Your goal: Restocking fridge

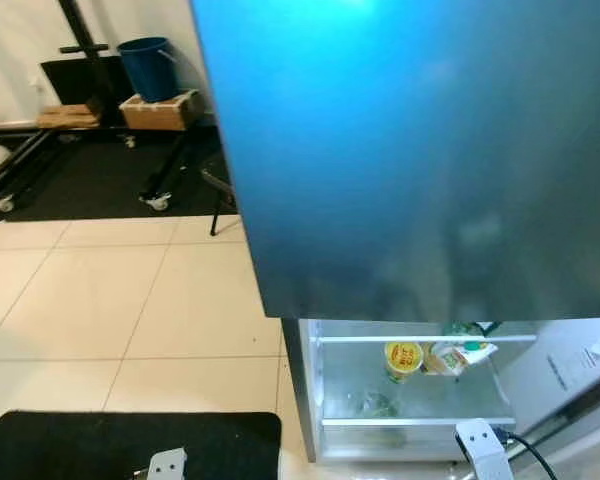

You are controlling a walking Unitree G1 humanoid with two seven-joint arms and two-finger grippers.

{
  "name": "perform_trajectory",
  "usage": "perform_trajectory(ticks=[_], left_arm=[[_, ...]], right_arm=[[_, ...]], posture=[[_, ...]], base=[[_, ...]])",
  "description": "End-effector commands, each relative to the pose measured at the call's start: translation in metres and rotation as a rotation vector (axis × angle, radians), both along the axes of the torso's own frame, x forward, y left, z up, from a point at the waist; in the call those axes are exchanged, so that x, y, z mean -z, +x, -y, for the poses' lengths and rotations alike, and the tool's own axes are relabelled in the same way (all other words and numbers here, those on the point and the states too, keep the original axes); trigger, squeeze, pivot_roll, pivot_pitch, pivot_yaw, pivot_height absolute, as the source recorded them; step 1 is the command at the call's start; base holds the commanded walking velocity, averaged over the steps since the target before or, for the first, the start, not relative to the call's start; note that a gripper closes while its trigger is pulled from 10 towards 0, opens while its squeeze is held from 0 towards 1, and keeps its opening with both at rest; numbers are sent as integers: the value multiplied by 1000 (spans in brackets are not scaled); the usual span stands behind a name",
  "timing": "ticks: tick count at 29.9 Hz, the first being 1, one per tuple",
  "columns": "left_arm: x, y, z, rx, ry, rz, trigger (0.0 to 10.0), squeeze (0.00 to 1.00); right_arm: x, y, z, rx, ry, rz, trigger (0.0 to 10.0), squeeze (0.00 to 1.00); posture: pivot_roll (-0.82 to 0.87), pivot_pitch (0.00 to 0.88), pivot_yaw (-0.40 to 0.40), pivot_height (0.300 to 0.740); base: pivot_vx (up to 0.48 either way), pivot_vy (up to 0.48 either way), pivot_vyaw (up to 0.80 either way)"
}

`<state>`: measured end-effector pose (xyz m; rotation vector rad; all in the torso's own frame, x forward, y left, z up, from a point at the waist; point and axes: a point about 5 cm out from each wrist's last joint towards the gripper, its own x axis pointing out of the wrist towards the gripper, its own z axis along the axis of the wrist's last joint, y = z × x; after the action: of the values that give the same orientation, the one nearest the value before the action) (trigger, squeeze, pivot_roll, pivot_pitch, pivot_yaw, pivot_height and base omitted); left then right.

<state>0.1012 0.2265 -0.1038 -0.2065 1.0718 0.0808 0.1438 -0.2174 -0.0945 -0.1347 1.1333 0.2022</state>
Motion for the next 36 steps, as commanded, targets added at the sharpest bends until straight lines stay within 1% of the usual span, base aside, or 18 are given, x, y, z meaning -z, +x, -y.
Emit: perform_trajectory(ticks=[1, 4, 9, 15, 19, 22, 26, 29, 30, 32, 36], left_arm=[[1, -4, -1, 17, 11, -19, 10000, 0], [1, -4, -3, -8, 16, -12, 10000, 0], [0, -3, -4, -31, 14, -8, 10000, 0], [0, -5, -5, -48, 14, -6, 10000, 0], [1, -6, -4, -34, 10, -11, 10000, 0], [2, -9, -3, -23, 18, -26, 10000, 0], [3, -12, -1, -27, 9, -38, 10000, 0], [3, -13, -4, -63, 38, -40, 10000, 0], [3, -13, -5, -94, 43, -37, 10000, 0], [2, -13, -8, -124, 48, -33, 10000, 0], [1, -12, -12, -109, 54, -34, 10000, 0]], right_arm=[[0, -2, 3, 4, -4, -10, 10000, 0], [0, -1, 1, 15, 8, -3, 10000, 0], [1, 1, -5, 2, 19, 1, 10000, 0], [0, 2, -5, -3, 16, 3, 10000, 0], [0, 1, -4, -1, 17, 4, 10000, 0], [0, 0, -3, -1, 20, 2, 10000, 0], [1, -2, -3, -1, 24, 2, 10000, 0], [2, -5, -2, -8, 19, -9, 10000, 0], [2, -5, -2, 0, 20, -9, 10000, 0], [2, -5, -3, 8, 24, -7, 10000, 0], [2, -3, -4, 0, 26, -4, 10000, 0]], posture=[[-58, 0, -13, 740], [-56, 0, -16, 740], [-53, 0, -13, 740], [-54, 0, -16, 740], [-54, 0, -18, 740], [-58, 0, -20, 740], [-61, 0, -18, 740], [-62, 0, -18, 740], [-62, 0, -23, 740], [-67, 0, -8, 740], [-67, 0, -2, 740]], base=[[0, -450, 0], [0, -442, 0], [0, 0, 0], [0, 0, 0], [0, 0, 0], [0, -469, 0], [0, -465, 0], [0, 0, 0], [0, 0, 0], [0, 0, 0], [0, 0, 0]])
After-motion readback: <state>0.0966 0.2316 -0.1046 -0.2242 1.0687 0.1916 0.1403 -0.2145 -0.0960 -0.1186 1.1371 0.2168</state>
